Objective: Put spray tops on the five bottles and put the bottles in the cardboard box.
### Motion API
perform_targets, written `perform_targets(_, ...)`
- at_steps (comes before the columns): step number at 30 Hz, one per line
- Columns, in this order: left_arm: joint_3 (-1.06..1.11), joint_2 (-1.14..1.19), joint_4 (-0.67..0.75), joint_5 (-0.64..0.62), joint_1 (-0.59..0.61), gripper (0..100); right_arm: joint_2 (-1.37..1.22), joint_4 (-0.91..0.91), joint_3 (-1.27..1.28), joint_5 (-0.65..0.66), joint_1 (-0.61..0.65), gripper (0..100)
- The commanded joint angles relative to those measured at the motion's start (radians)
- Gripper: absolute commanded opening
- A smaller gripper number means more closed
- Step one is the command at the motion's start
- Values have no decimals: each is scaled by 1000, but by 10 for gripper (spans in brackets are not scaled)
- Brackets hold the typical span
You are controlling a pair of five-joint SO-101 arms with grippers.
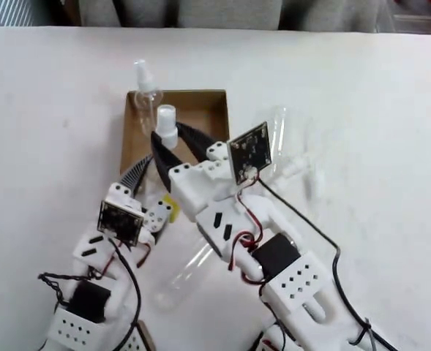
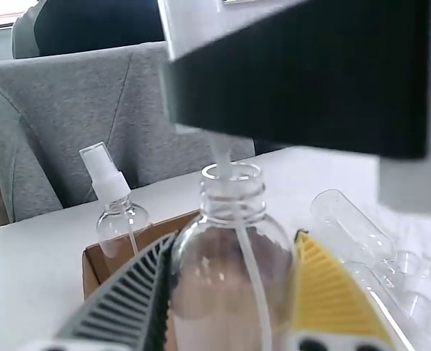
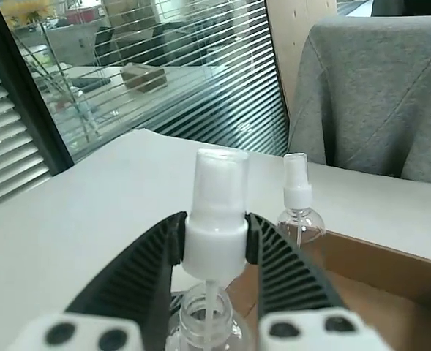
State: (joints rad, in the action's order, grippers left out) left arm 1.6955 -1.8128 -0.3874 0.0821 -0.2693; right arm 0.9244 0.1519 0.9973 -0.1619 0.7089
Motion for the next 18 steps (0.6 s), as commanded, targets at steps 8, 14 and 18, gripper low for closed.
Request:
perform_targets(8, -5, -19, 23, -9, 10, 75, 10, -18, 17, -5, 2, 16)
perform_targets(14, -5, -19, 23, -9, 10, 75, 10, -16, 28, -3, 4, 16)
perform_targets(18, -5, -19, 23, -9, 10, 75, 27, 33, 28, -6, 2, 16)
